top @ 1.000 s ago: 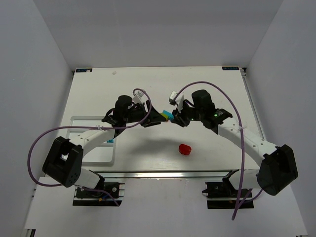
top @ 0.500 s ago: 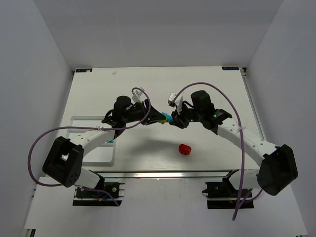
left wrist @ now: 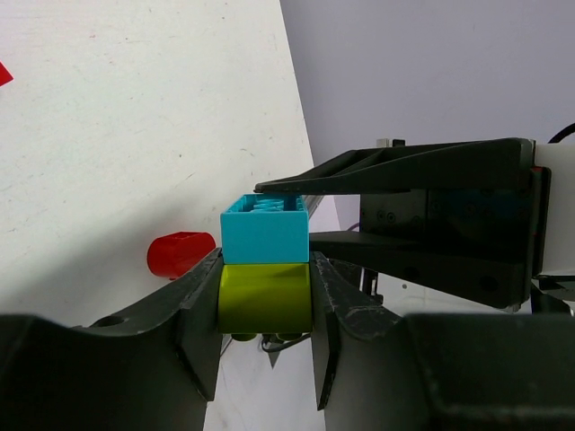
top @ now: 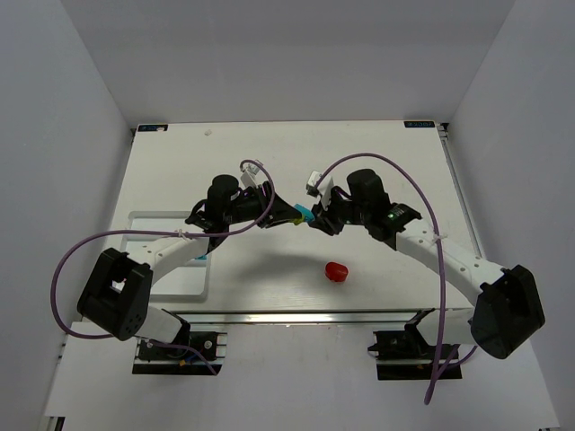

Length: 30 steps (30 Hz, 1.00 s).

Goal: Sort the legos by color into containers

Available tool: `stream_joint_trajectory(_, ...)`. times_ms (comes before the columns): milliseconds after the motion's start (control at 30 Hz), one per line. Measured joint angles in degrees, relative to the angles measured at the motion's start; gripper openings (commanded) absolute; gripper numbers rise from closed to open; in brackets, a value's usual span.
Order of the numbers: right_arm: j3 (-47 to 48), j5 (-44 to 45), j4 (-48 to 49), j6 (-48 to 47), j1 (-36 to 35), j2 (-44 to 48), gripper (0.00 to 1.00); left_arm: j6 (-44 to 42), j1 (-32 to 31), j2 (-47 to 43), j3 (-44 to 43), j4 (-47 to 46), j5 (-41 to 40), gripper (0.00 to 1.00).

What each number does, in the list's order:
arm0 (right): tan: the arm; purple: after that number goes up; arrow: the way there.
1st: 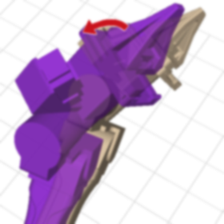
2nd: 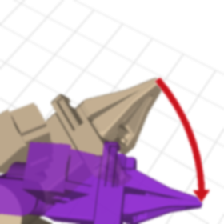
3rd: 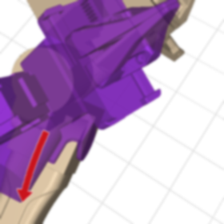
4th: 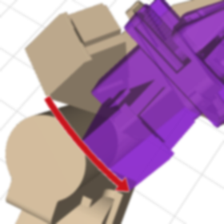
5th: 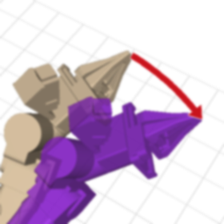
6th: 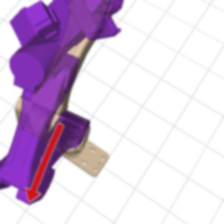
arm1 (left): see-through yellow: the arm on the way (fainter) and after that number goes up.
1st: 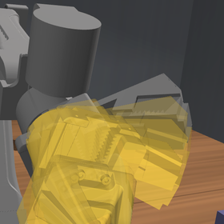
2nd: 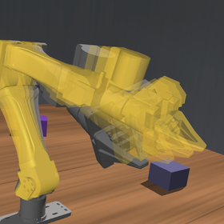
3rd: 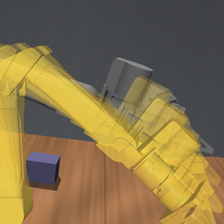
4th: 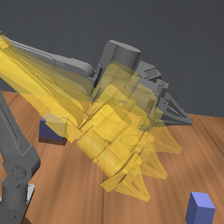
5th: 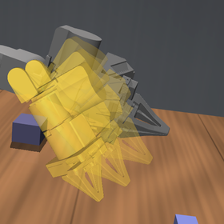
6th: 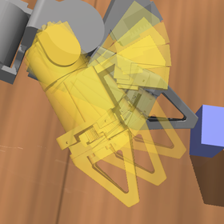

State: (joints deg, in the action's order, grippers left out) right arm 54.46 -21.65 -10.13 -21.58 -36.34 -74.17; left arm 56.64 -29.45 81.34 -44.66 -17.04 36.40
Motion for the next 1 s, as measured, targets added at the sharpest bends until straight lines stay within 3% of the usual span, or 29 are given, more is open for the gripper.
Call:
stream_joint_trajectory(233, -0.4, 2.0, 0.4, 0.9, -0.2, 0.1, 0.00, 0.0, 0.0, 0.9, -0.3, -0.3, 0.0, 0.13)
stream_joint_trajectory(400, -0.9, 7.6, 2.1, 2.6, -1.0, 0.1, 0.00, -2.8, 0.3, 1.5, -2.8, 3.9, -0.6, 0.09)
stream_joint_trajectory(533, -1.6, 15.4, 5.2, 3.0, 0.9, 0.2, 0.00, -8.0, 0.9, 1.2, -5.6, 13.8, -2.3, 0.08)
stream_joint_trajectory(700, -3.0, 18.2, 6.1, 3.1, 1.5, 0.3, 0.00, -13.2, 1.4, 0.9, -6.9, 23.7, -5.7, 0.06)
stream_joint_trajectory(867, -4.2, 12.6, 6.1, 3.0, 1.5, 1.0, 0.00, -17.4, 1.6, -0.9, -9.5, 36.5, -18.5, 0.00)
stream_joint_trajectory(1000, -5.2, 9.5, 6.1, 2.9, 1.5, 2.6, 0.00, -19.7, 3.4, -4.3, -12.6, 46.0, -34.9, 0.00)
